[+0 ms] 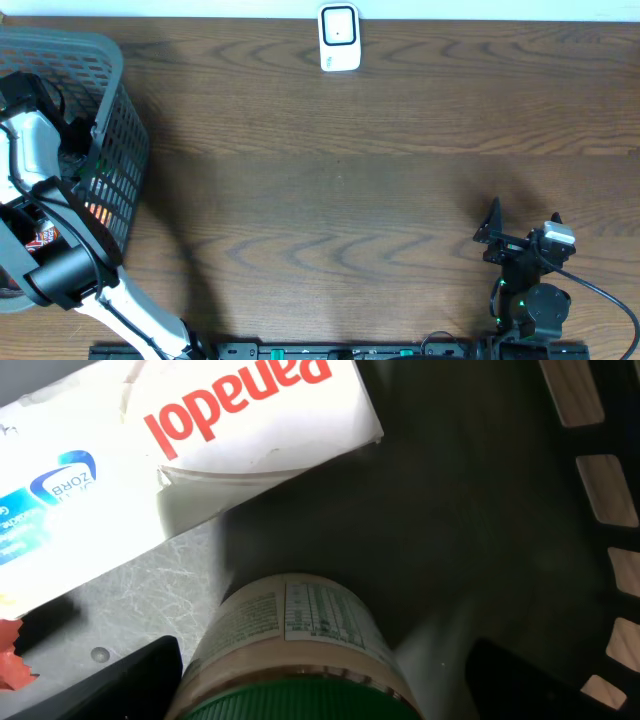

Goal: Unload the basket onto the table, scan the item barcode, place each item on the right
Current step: 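Grasp the green-capped bottle with the left gripper and lift it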

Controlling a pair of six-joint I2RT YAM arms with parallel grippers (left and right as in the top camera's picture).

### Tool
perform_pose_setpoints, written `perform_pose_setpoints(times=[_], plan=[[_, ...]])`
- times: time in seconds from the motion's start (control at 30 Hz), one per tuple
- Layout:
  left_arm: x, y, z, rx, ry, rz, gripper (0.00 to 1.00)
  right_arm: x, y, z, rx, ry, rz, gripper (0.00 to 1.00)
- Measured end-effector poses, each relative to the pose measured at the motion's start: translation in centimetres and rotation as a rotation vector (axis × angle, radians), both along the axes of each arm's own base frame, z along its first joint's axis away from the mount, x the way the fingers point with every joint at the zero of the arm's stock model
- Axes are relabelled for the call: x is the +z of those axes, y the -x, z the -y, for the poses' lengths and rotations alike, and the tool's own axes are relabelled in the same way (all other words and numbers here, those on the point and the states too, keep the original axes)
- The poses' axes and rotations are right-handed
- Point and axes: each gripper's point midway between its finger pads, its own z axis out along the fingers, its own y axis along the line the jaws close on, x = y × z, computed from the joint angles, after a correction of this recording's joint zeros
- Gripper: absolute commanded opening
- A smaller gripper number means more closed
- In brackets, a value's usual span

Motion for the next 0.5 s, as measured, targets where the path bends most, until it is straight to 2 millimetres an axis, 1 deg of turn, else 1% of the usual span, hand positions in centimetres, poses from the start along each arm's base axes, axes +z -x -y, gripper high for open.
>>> perform_pose_setpoints(times=[0.17, 0.37, 0.43, 0.5], plan=[[-0.4, 0.2, 0.2, -0.001, 0.009, -0.008, 0.91, 0.0, 0.0, 0.0, 0.0, 0.0, 0.0, 0.99], [-1.8, 1.7, 1.1, -0.001, 0.039, -0.057, 0.91, 0.0, 0.0, 0.0, 0.0, 0.0, 0.0, 0.99], [-1.9, 1.9, 1.2, -0.001, 0.044, -0.066, 0.84, 0.0, 0.0, 0.0, 0.0, 0.0, 0.0, 0.99], [-2.0, 2.1, 1.3, -0.003, 0.048, -0.074, 0.73, 0.0, 0.0, 0.0, 0.0, 0.0, 0.0, 0.99]])
